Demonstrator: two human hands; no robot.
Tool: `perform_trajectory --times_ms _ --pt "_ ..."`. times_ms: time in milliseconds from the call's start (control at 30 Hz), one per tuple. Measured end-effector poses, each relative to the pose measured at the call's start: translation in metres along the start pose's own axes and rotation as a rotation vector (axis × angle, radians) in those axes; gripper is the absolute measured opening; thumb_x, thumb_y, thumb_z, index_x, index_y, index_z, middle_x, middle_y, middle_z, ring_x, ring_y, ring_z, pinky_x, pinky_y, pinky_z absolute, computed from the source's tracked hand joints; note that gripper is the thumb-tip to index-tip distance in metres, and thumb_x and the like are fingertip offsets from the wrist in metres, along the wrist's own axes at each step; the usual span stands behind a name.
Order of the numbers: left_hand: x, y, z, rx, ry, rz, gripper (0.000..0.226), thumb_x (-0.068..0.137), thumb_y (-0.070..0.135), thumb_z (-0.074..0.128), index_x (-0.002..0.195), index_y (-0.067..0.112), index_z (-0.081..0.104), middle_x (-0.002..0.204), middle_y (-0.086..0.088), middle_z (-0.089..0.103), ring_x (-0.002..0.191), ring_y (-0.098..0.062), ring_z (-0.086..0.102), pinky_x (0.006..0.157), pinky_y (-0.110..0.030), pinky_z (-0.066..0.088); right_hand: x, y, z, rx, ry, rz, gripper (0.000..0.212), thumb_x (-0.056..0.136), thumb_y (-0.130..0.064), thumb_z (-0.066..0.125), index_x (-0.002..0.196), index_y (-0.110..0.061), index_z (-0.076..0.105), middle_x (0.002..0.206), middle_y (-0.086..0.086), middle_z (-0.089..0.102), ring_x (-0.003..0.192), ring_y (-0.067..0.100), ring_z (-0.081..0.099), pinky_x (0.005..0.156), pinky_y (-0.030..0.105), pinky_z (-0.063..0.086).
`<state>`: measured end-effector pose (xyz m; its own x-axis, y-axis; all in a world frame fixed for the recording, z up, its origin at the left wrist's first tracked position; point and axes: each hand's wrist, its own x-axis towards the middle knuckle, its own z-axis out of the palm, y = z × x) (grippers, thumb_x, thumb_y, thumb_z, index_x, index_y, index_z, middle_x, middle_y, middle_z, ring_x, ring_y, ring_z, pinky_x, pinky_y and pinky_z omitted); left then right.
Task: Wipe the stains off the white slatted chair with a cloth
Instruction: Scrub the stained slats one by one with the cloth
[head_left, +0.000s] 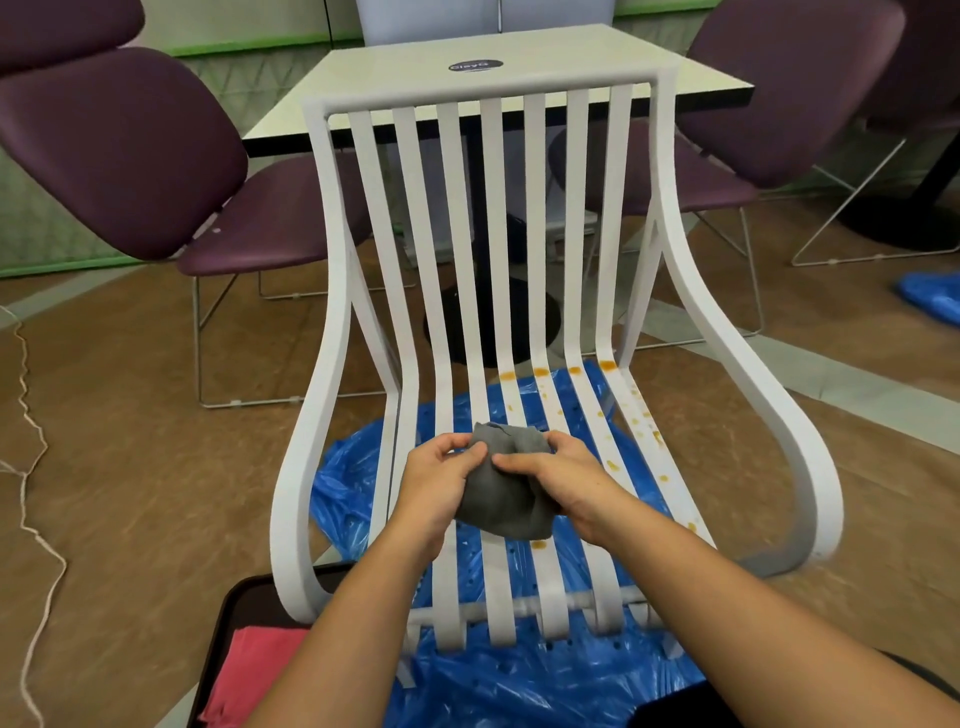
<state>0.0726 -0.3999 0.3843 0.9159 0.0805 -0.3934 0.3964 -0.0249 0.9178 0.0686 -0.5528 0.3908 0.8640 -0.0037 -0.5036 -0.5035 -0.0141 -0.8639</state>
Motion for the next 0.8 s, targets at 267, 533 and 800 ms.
perform_trajectory --times_ms 267,533,800 --pt "0.006 0.004 -0.009 -0.284 -0.003 -0.105 0.021 0.098 0.020 0.063 0.115 0.013 0.071 0.109 -0.007 0.076 0.104 -0.029 0.071 0.076 -0.039 0.059 0.008 -0.015 -0.008 0.151 -0.065 0.009 0.026 0.094 -0.010 0.049 0.109 -0.015 0.070 0.103 0.009 0.074 0.103 0.029 0.068 0.088 0.046 0.057" --pt "0.004 0.005 -0.012 -0.628 -0.185 -0.449 0.045 0.093 0.030 0.062 0.131 0.006 0.062 0.125 -0.019 0.069 0.112 -0.038 0.067 0.081 -0.049 0.058 0.015 -0.029 -0.019 0.355 -0.190 0.232 0.054 0.097 -0.058 0.045 0.119 -0.012 0.066 0.106 0.016 0.074 0.100 0.033 0.071 0.095 0.053 0.052" --pt "0.002 0.006 0.002 -0.620 -0.363 -0.420 0.054 0.089 0.035 0.073 0.130 0.001 0.065 0.123 -0.020 0.069 0.105 -0.033 0.071 0.091 -0.039 0.056 0.010 -0.036 -0.023 0.398 -0.462 0.138 0.060 0.085 -0.021 0.076 0.137 -0.003 0.050 0.132 0.025 0.059 0.122 0.038 0.059 0.106 0.049 0.045"
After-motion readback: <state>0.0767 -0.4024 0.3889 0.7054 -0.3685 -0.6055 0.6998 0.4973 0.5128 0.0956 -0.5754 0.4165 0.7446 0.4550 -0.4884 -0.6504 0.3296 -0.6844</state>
